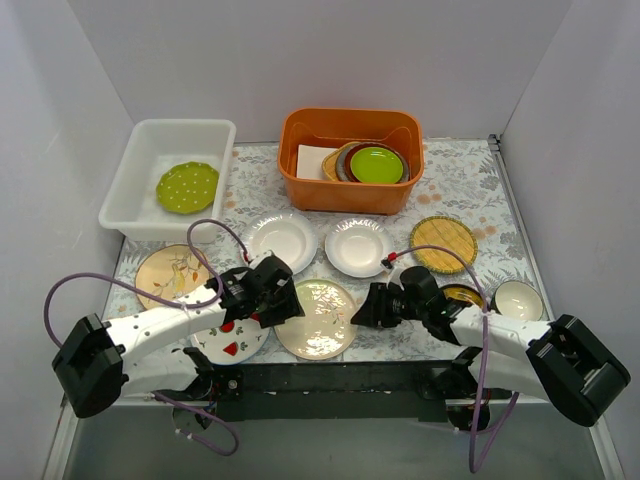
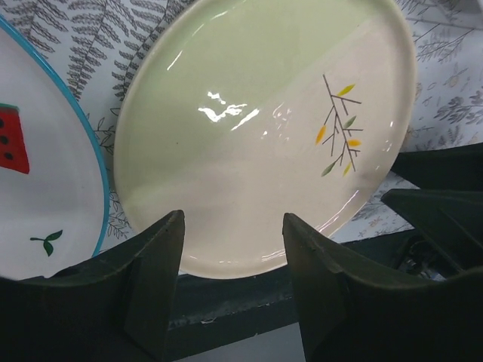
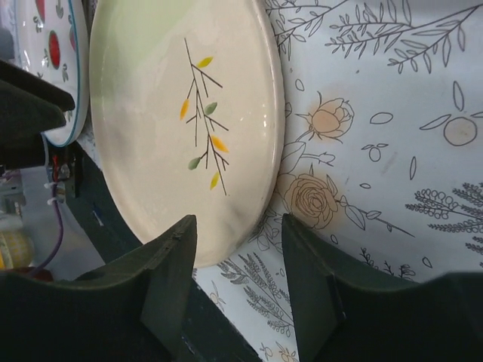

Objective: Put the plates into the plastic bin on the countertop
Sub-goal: Pick up the plate from the corner of the board.

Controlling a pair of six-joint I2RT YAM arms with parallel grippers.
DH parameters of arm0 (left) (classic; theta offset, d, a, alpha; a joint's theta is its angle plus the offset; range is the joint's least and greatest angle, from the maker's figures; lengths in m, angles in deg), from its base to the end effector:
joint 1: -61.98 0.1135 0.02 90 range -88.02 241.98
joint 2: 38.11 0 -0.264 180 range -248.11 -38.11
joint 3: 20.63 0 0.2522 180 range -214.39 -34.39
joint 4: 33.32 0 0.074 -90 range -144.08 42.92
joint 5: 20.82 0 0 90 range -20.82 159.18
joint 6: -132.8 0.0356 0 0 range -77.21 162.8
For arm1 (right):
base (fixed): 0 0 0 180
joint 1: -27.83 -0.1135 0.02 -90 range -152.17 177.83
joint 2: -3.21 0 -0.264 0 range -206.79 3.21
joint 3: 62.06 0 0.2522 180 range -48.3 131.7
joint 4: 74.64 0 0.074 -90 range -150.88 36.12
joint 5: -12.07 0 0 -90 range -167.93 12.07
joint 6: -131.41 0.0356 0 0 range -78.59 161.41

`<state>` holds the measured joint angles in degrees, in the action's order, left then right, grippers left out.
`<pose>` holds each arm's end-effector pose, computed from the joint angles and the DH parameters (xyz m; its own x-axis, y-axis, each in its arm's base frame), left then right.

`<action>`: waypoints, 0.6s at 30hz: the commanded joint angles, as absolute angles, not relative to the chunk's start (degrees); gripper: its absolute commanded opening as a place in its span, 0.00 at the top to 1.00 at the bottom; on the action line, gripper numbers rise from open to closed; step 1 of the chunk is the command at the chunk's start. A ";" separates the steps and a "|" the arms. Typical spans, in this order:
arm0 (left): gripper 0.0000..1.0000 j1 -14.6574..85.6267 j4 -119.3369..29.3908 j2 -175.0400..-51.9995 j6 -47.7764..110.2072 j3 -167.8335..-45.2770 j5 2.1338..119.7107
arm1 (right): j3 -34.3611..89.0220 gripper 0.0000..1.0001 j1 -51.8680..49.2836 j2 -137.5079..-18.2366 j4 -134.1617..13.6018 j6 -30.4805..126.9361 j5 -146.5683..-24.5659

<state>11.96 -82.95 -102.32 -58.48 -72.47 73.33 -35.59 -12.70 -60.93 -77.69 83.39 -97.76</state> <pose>0.1323 -0.1538 0.2005 -0.6171 -0.7863 0.0292 -0.7016 0.5331 -0.4729 0.1388 0.1346 0.1359 -0.8718 0.0824 -0.4828 -0.3233 0.6436 0.6937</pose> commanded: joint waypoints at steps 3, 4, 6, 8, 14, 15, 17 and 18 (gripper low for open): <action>0.48 7.50 -82.32 -107.44 -60.21 -74.11 75.95 | -31.09 0.44 -17.77 -63.40 -65.56 82.28 -81.72; 0.48 6.53 -81.89 -108.16 -60.30 -74.55 75.95 | -30.29 0.43 -18.30 -63.93 -64.58 82.28 -79.53; 0.48 5.83 -81.36 -109.73 -60.56 -74.90 75.86 | -28.98 0.47 -19.53 -65.86 -63.34 82.11 -78.37; 0.49 5.03 -80.92 -110.18 -61.00 -75.43 75.86 | -28.36 0.51 -20.33 -67.36 -62.99 82.19 -76.71; 0.48 4.59 -79.95 -107.38 -61.79 -75.78 75.69 | -25.89 0.64 -22.44 -73.60 -61.49 81.76 -74.15; 0.49 4.50 -80.03 -106.76 -61.79 -75.78 75.86 | -25.80 0.73 -22.61 -74.65 -61.49 81.67 -74.06; 0.49 4.50 -80.39 -104.75 -61.97 -75.61 76.30 | -25.45 0.80 -22.61 -75.54 -61.23 81.40 -73.36; 0.49 4.50 -80.65 -104.13 -62.14 -75.69 76.56 | -25.37 0.86 -22.61 -76.15 -60.97 81.23 -73.09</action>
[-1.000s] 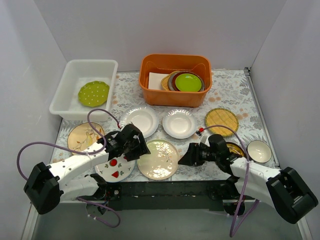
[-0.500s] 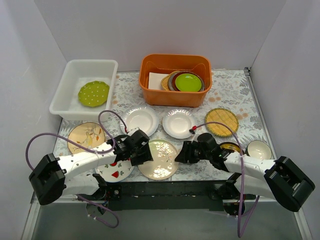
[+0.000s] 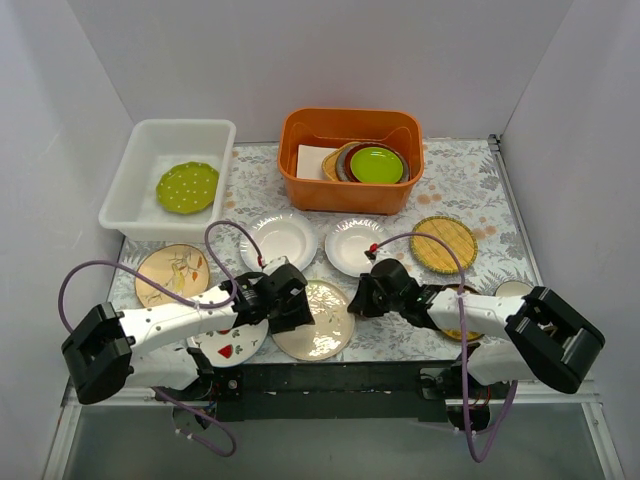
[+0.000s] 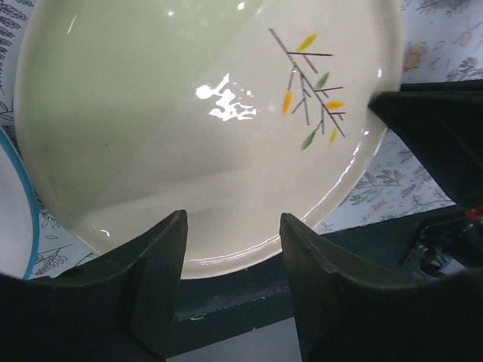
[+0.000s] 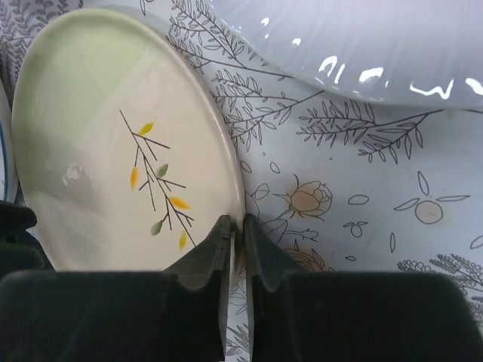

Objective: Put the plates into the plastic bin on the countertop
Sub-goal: Pick up the plate from the corner of the board.

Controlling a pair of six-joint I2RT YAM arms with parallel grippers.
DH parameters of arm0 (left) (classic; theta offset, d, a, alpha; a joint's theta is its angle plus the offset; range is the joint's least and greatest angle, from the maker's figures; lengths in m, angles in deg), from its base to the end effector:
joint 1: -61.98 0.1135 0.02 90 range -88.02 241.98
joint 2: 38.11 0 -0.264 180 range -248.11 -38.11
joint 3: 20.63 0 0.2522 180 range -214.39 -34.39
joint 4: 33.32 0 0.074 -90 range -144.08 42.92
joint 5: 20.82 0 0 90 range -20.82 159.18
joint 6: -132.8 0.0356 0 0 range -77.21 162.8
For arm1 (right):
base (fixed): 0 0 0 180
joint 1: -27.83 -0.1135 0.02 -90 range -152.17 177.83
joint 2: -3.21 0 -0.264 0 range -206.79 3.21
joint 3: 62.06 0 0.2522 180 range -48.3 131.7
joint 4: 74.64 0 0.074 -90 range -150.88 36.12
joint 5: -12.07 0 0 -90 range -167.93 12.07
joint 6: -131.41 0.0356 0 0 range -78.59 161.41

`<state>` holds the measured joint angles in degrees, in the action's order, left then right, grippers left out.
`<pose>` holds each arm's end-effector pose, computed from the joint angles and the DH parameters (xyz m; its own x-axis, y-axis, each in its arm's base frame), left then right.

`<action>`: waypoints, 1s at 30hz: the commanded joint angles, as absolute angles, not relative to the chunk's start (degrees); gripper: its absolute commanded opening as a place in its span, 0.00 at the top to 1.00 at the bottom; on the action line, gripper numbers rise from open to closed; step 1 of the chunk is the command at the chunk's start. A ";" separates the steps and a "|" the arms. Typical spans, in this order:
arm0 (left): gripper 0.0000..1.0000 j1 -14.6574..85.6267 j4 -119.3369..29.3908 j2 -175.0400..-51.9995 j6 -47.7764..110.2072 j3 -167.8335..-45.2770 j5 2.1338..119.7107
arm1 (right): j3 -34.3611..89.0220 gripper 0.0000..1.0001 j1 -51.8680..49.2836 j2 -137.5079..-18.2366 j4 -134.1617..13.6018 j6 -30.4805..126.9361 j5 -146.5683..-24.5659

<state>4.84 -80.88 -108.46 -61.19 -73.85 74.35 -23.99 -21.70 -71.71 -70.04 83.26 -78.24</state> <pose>0.1215 -0.1822 0.1889 -0.6729 -0.7393 0.0243 -0.6731 0.5984 -0.4345 0.1526 0.1791 0.1446 -0.8293 0.0559 -0.5559 -0.2820 0.8172 0.5027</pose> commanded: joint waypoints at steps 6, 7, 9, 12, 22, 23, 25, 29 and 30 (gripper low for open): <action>0.49 4.50 -82.58 -101.48 -61.53 -75.52 77.45 | -25.10 0.99 -22.61 -74.50 -57.46 80.00 -71.16; 0.49 4.50 -82.58 -101.22 -61.44 -75.34 77.53 | -24.93 0.99 -22.70 -73.79 -56.75 80.00 -70.29; 0.47 4.50 -82.67 -100.78 -61.36 -75.08 77.79 | -24.49 0.99 -22.61 -71.43 -54.39 79.65 -68.97; 0.44 4.50 -82.85 -100.08 -61.36 -74.73 78.06 | -23.96 0.99 -22.61 -67.91 -51.83 79.38 -67.12; 0.49 4.50 -81.62 -99.90 -61.36 -72.71 77.89 | -22.12 0.99 -22.61 -60.52 -45.24 78.77 -62.64; 0.55 4.50 -81.36 -100.51 -61.44 -72.36 77.71 | -21.85 0.99 -22.61 -60.16 -44.88 78.68 -62.37; 0.69 4.50 -81.01 -101.30 -61.97 -71.74 77.62 | -21.32 0.99 -22.53 -58.85 -43.30 78.59 -61.41; 0.86 4.50 -80.83 -103.50 -62.58 -71.21 77.97 | -20.36 0.99 -22.53 -56.83 -41.63 78.50 -60.52; 0.88 4.50 -80.91 -104.29 -62.76 -71.04 78.15 | -20.27 0.99 -22.53 -56.21 -41.11 78.50 -60.35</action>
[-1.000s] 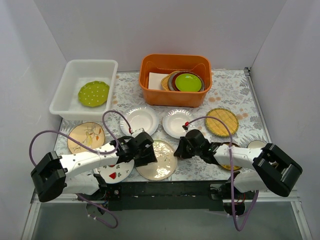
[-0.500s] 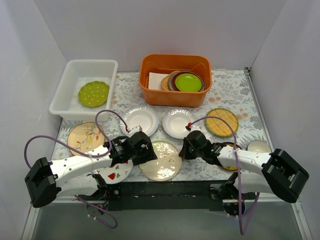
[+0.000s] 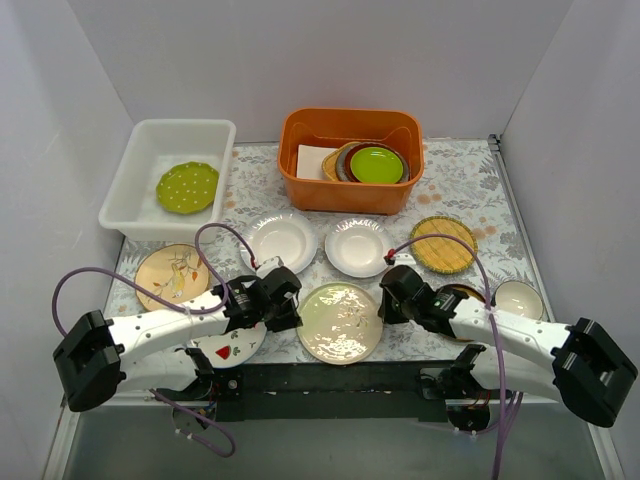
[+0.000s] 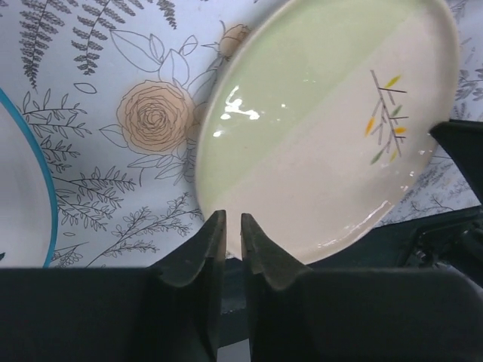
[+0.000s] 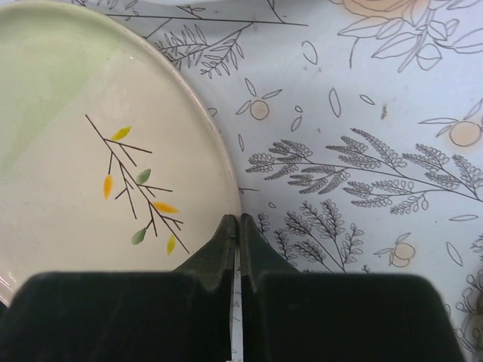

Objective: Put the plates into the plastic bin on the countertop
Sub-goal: Pick up the plate from the corner of the board.

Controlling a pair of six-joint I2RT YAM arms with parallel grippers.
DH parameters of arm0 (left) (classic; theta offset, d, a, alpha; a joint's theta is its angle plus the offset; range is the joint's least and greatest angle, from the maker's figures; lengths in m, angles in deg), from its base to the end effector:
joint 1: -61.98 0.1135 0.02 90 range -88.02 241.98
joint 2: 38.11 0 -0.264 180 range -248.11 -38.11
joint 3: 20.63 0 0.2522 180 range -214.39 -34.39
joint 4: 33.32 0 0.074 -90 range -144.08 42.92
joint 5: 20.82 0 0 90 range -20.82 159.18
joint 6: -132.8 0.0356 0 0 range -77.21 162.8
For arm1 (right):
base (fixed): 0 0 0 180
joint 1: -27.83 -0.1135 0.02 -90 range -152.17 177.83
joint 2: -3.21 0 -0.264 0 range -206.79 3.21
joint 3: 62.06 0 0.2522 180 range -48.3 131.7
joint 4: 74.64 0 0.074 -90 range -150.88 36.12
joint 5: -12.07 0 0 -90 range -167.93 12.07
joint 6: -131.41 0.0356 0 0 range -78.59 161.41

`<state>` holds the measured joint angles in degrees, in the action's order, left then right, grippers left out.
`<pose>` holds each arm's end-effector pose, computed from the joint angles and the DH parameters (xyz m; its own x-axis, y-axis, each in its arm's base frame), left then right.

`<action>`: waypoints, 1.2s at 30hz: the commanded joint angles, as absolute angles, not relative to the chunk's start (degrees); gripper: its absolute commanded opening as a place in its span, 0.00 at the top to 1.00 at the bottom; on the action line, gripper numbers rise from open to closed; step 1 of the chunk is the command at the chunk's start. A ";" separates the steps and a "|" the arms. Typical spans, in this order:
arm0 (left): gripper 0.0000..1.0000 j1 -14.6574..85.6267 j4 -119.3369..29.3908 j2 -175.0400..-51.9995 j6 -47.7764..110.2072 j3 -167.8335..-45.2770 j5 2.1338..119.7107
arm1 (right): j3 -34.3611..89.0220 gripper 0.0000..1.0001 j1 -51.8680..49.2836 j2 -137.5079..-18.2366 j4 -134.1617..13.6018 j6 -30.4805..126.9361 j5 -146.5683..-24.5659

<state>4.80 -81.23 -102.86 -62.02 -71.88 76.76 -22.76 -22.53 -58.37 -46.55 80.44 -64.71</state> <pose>0.1150 -0.1697 0.1974 -0.6505 -0.7594 0.0104 -0.6644 0.5624 -0.4922 0.1320 0.1465 0.1664 -0.7952 0.0011 -0.6064 -0.2006 0.9432 0.2648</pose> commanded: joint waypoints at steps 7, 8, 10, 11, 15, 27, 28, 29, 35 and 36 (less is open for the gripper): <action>0.97 4.42 -79.69 -106.23 -64.34 -70.24 78.06 | -19.48 0.99 -22.53 -53.48 -39.78 78.50 -59.73; 0.99 4.50 -79.60 -106.32 -64.34 -70.25 78.06 | -19.21 0.99 -22.53 -52.70 -39.43 78.50 -59.65; 1.00 4.50 -79.33 -106.40 -64.34 -70.24 77.97 | -18.60 0.99 -22.53 -51.90 -38.99 78.33 -59.30; 1.00 4.50 -79.25 -106.32 -64.43 -70.51 78.06 | -18.51 0.99 -22.53 -51.55 -38.90 78.15 -59.29; 1.00 4.41 -78.28 -105.44 -64.26 -70.95 78.06 | -17.54 0.99 -22.53 -50.14 -38.20 77.89 -59.56; 1.00 3.71 -77.57 -113.34 -65.57 -71.48 77.62 | -16.66 0.99 -22.53 -48.82 -37.59 77.62 -59.73; 1.00 3.63 -77.49 -113.61 -66.10 -71.48 77.45 | -16.66 0.99 -22.53 -48.56 -37.41 77.71 -59.65; 1.00 3.54 -77.23 -113.79 -66.10 -71.56 77.45 | -16.92 0.99 -22.53 -48.12 -37.50 77.71 -59.56; 1.00 3.01 -78.63 -110.72 -66.72 -72.79 79.29 | -16.84 0.99 -22.53 -48.03 -37.58 77.54 -59.56; 1.00 3.01 -78.72 -110.19 -66.63 -72.88 79.46 | -17.01 0.99 -22.53 -48.03 -37.58 77.54 -59.73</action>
